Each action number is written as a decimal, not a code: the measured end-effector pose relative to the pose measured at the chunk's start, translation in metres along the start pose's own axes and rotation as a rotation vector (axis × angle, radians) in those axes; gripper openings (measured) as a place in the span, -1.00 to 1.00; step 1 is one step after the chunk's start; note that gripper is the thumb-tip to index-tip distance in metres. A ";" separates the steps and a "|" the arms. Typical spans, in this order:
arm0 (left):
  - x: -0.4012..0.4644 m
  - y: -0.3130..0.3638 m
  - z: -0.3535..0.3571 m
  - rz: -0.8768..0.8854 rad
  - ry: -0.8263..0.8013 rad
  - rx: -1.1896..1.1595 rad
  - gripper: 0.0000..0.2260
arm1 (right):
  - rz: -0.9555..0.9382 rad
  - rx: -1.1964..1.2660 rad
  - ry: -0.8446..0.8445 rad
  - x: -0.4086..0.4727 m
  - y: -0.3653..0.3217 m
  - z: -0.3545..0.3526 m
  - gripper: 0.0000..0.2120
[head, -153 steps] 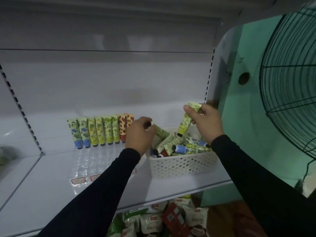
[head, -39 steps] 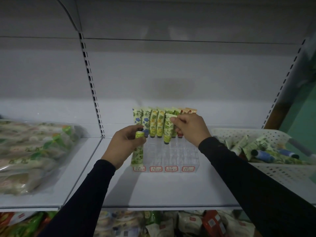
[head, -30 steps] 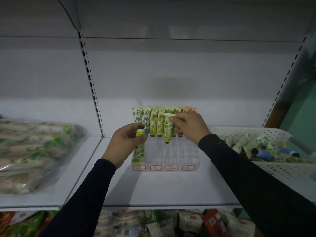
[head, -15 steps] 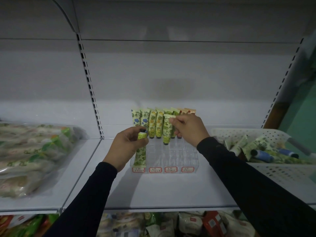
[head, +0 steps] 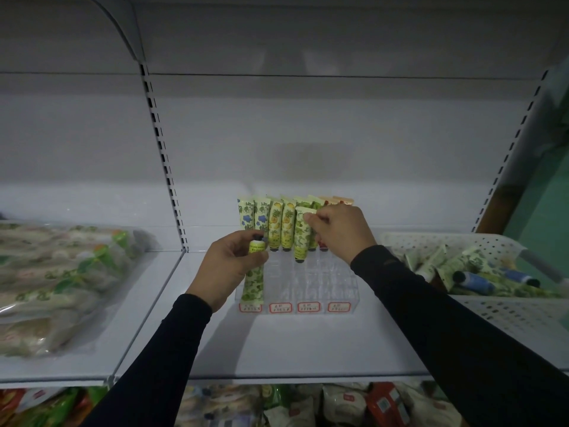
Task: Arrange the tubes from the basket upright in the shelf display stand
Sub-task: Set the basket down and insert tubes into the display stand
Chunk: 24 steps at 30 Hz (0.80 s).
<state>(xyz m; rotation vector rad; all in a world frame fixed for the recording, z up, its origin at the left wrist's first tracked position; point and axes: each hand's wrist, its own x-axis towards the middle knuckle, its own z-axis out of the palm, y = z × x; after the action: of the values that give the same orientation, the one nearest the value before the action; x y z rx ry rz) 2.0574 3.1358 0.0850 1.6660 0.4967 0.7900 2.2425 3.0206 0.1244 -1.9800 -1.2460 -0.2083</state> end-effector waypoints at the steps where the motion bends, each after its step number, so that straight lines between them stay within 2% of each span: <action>1: 0.000 -0.001 -0.001 -0.001 0.002 -0.002 -0.78 | -0.006 -0.012 0.000 0.000 0.000 0.000 -0.56; 12: -0.001 -0.001 0.001 -0.009 0.000 0.009 -0.77 | -0.010 0.004 0.049 0.000 0.001 0.004 -0.55; 24: -0.001 0.000 0.003 0.015 0.010 0.032 -0.78 | -0.044 -0.099 0.089 0.000 -0.002 0.005 -0.53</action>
<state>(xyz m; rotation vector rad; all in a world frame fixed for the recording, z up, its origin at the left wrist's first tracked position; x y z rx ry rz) 2.0583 3.1330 0.0843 1.6975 0.5066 0.8050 2.2399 3.0250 0.1218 -2.0059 -1.2437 -0.3826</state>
